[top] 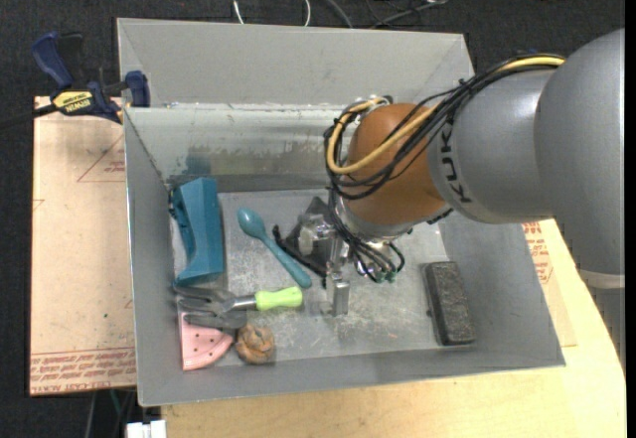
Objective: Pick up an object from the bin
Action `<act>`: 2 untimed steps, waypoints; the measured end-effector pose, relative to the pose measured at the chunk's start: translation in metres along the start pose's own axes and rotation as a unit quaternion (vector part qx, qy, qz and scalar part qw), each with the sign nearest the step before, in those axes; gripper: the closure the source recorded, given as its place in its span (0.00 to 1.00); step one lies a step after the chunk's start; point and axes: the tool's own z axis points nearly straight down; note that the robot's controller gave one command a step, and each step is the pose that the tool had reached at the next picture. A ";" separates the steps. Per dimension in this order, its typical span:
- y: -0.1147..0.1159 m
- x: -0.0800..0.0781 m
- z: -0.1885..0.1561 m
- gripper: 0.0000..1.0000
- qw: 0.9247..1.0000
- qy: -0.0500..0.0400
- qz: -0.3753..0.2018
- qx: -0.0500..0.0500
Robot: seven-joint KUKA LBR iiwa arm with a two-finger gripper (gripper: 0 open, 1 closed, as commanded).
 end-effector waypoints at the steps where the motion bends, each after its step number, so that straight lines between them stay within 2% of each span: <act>1: -0.033 -0.040 0.004 1.00 1.000 0.000 -0.024 0.001; 2: -0.033 -0.040 0.004 1.00 1.000 0.000 -0.024 0.001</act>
Offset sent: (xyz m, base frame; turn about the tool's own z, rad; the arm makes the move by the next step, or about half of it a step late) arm 0.0000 0.0000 0.0000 0.0000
